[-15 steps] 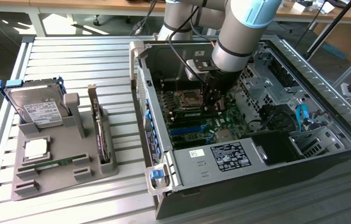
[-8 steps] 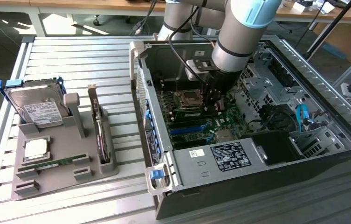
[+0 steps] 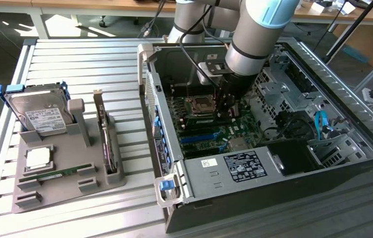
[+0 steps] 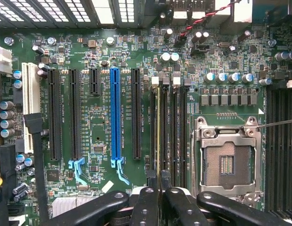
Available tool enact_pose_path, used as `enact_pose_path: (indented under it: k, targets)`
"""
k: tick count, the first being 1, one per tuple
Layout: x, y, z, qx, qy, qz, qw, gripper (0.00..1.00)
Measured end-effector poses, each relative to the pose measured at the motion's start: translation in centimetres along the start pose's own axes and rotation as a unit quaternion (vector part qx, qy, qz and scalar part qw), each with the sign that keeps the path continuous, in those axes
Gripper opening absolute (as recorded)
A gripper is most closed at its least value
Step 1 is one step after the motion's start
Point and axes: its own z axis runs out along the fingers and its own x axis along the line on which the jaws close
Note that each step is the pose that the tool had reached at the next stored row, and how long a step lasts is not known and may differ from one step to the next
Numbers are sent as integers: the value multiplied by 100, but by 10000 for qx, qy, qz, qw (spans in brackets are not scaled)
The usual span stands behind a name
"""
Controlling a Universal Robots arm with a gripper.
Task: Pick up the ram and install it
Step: 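Insert the ram into the slot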
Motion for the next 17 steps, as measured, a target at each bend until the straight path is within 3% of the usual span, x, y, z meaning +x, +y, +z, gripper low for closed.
enact_pose_path:
  k: [17]
  targets:
    - [1,-5,23,-3,1,-54,10000,12]
